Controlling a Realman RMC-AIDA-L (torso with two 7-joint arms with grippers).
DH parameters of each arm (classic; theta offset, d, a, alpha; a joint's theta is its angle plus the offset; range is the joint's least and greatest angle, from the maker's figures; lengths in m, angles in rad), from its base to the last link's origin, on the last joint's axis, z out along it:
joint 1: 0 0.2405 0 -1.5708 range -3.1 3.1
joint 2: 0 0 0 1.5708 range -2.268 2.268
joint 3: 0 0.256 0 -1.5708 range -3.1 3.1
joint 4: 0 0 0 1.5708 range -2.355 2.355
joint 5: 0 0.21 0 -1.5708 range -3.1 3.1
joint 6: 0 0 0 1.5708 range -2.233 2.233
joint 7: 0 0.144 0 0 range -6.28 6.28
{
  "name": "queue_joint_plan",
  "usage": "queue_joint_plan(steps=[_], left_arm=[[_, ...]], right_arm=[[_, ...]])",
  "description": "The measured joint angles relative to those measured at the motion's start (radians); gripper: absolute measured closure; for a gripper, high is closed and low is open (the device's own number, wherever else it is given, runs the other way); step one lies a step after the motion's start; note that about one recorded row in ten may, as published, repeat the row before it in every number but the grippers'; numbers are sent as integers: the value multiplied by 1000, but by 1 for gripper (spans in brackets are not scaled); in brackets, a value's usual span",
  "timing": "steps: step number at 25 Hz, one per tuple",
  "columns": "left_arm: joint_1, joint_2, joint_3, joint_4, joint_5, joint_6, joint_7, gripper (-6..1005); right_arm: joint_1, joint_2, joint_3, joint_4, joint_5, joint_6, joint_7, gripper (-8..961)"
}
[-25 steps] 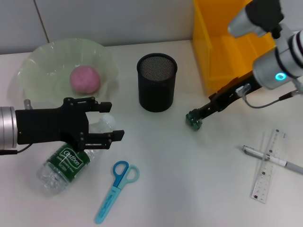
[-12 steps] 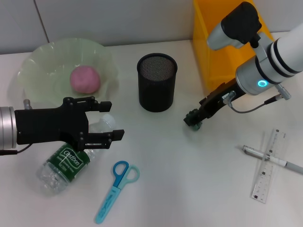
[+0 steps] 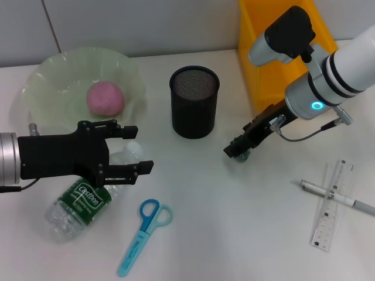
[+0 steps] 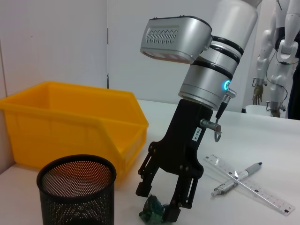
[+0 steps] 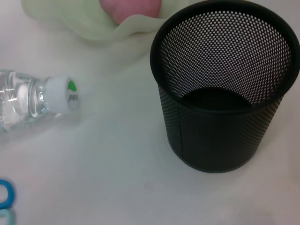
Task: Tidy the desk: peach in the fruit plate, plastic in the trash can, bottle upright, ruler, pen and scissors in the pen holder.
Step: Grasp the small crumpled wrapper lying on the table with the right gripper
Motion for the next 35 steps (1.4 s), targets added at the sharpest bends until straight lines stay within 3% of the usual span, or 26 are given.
queue_joint_plan(steps=[29, 32, 35], left_arm=[[0, 2, 0, 0, -2, 2, 0, 213], [0, 2, 0, 0, -2, 3, 0, 213], [0, 2, 0, 0, -2, 3, 0, 213]], right_arm=[[7, 1, -12, 35, -2, 14, 1, 191], [7, 1, -12, 37, -2, 14, 1, 402], [7, 1, -12, 37, -2, 13, 1, 505]])
